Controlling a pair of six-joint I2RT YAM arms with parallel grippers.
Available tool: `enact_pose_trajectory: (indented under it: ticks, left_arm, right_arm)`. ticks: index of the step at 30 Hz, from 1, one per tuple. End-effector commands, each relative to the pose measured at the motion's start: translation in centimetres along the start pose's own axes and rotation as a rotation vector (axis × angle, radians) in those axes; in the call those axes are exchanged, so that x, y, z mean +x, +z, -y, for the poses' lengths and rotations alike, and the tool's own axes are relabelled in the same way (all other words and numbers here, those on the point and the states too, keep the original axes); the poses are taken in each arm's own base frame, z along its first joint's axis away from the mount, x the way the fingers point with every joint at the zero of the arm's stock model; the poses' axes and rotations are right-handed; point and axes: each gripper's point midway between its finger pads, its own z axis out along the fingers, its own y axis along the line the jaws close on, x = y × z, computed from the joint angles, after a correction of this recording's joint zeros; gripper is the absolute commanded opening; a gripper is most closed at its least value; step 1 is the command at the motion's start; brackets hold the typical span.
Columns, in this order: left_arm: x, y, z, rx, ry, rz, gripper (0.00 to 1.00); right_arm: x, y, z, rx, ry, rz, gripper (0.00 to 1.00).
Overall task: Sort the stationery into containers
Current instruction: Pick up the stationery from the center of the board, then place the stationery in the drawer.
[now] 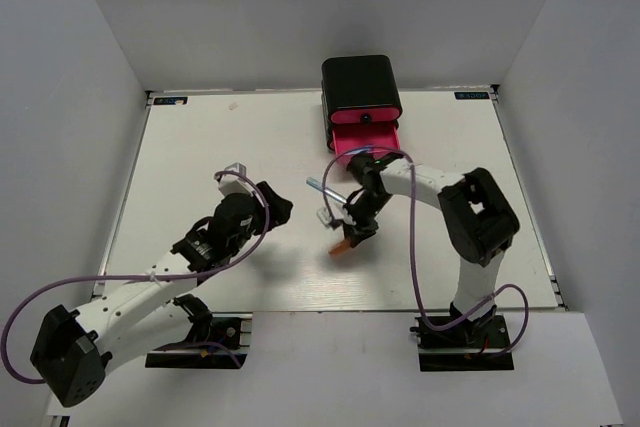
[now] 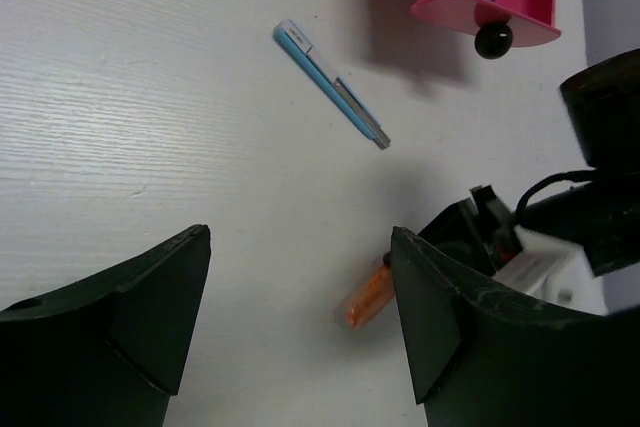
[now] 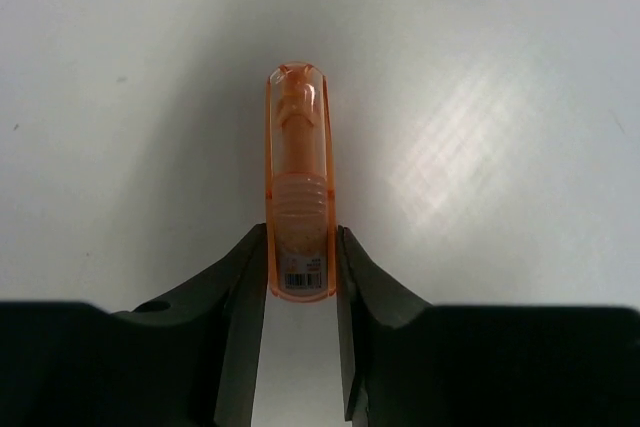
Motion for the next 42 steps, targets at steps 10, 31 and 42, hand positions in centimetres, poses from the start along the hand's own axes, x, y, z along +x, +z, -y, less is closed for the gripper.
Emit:
enact_pose_trajectory:
  ticks: [10,31,42]
  left_arm:
    - [1.0,2.8,4.2,0.108,-0.079,-0.076,0.85]
    - [2.8,5.2,5.8,0.096,-0.047,-0.195,0.85]
    - [3.1,5.7,5.9,0.095,-0.045,-0.208,0.85]
  right_arm:
    - [-1.1,-17.3,7.4,0.736,0.320,0.174,0.03]
    - [5.3,-25.3,16.5,1.015,0.382,-0.004,0.26]
    - [4.0,-26.5,15.9,1.048,0.435,0.097,0.55]
